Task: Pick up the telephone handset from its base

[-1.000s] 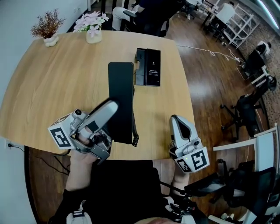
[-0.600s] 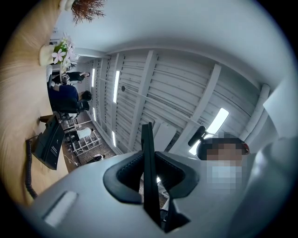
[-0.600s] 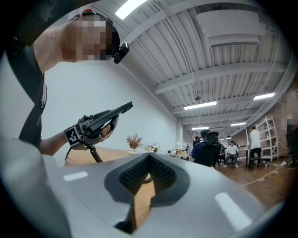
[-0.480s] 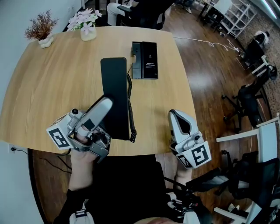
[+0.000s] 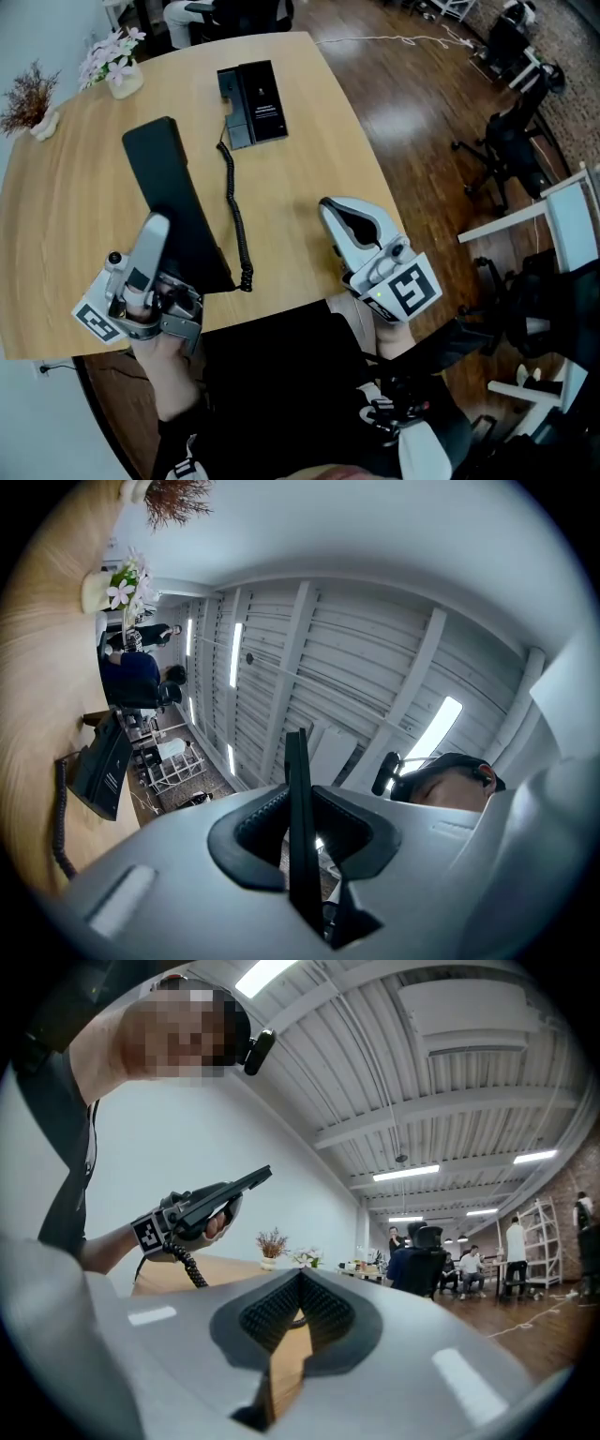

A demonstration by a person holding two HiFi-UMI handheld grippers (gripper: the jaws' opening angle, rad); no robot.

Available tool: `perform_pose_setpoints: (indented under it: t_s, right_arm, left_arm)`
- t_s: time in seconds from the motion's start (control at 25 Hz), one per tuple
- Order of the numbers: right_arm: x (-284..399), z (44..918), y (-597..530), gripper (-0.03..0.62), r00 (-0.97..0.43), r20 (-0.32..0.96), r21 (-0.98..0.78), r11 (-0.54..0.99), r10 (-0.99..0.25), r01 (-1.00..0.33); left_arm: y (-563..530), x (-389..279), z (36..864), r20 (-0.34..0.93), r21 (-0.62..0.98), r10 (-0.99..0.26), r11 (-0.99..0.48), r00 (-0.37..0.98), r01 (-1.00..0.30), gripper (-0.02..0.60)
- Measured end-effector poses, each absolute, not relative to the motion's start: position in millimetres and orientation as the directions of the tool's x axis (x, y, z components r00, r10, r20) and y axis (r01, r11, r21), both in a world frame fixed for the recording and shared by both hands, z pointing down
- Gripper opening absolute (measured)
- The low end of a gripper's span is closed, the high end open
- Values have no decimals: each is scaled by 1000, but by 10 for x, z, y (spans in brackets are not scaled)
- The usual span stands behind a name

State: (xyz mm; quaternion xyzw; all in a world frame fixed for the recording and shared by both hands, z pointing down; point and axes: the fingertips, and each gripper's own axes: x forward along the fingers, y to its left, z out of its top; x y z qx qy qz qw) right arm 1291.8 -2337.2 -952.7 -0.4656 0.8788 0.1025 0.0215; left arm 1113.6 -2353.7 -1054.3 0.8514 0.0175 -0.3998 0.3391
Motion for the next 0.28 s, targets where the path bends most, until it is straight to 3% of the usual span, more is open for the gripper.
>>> perform_pose_setpoints:
  t_s: [0.28]
  right_arm:
    - [13099, -9384, -23466, 3, -577, -94, 129, 565, -811, -815]
  left_arm:
    - [-23622, 11357, -10399, -696, 563, -255, -775, 672, 289, 75]
